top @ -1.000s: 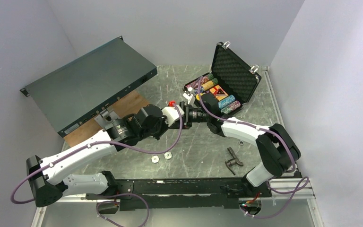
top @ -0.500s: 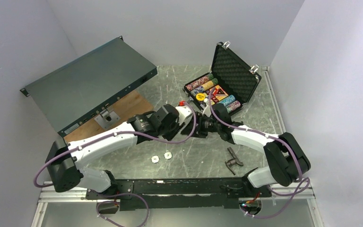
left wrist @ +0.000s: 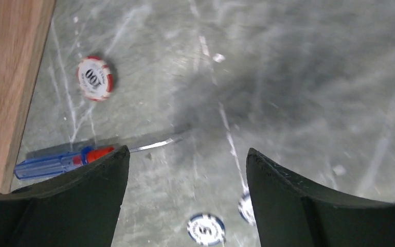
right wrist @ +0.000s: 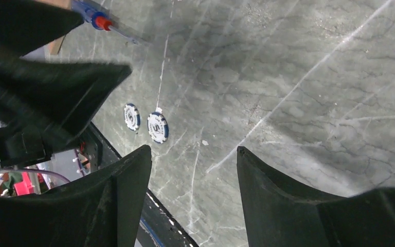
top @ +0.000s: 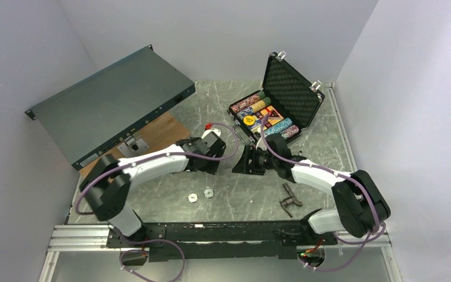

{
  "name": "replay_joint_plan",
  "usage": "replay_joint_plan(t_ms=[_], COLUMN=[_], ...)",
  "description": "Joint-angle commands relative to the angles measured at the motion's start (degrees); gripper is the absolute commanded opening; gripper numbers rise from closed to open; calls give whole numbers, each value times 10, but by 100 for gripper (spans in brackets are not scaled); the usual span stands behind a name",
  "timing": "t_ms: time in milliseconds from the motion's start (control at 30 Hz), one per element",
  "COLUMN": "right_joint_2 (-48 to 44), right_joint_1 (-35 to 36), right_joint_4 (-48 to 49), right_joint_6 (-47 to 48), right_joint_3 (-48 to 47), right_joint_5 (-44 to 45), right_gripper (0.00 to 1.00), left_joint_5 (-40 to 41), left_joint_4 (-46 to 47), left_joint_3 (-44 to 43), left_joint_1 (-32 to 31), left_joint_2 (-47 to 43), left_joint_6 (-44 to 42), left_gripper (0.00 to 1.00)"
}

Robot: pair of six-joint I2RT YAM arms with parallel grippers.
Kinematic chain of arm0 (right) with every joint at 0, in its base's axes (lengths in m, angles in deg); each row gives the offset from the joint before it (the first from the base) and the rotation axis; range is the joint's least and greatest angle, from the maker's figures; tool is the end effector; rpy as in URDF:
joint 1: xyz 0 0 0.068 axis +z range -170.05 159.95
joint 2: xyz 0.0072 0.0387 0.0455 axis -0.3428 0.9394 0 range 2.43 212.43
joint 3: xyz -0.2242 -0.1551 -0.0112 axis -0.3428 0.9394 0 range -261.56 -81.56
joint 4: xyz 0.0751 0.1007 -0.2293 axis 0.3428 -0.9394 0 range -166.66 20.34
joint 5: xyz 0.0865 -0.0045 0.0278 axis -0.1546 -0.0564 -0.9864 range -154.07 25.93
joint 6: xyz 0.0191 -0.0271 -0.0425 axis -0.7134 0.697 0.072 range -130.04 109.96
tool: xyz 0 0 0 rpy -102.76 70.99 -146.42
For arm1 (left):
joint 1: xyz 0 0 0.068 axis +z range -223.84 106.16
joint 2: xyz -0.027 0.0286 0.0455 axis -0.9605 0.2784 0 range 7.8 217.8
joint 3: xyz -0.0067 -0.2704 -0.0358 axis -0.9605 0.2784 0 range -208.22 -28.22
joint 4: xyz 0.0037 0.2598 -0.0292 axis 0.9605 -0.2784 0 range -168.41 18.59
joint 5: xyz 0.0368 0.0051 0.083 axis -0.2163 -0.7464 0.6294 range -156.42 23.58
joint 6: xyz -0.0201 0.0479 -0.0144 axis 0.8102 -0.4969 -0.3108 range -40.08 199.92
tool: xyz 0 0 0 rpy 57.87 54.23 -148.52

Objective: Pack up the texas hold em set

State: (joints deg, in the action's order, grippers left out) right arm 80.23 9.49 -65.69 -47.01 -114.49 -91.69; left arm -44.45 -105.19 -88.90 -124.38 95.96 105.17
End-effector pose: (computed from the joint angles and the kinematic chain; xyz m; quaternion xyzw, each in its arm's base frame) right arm 0.2181 0.1425 0.1721 -0.0417 0.8879 0.4028 0.2184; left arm 0.2060 -0.2295 0.2237 0.1621 0.9382 -0.0039 0.3057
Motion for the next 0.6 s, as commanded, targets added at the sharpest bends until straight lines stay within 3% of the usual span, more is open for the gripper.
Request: replay_joint_plan(t_ms=[0,267,567], right_joint_2=[-7,-38,-81], right_joint_1=[-4,-5,-5], right_joint_4=[45,65,74], right_joint_6=[6,-10,-14], right_joint_3=[16,45,58], right_joint_5=[-21,-40,-49], right_gripper=[64,64,64], left_joint_5=[94,117,52], left_joint_4=[-20,75,121], left_joint_3=[-29,9,31], left_joint_1=[37,65,126], left_joint_2=[65,86,121], left_joint_6=[97,89,67], left_gripper=[85,98,98])
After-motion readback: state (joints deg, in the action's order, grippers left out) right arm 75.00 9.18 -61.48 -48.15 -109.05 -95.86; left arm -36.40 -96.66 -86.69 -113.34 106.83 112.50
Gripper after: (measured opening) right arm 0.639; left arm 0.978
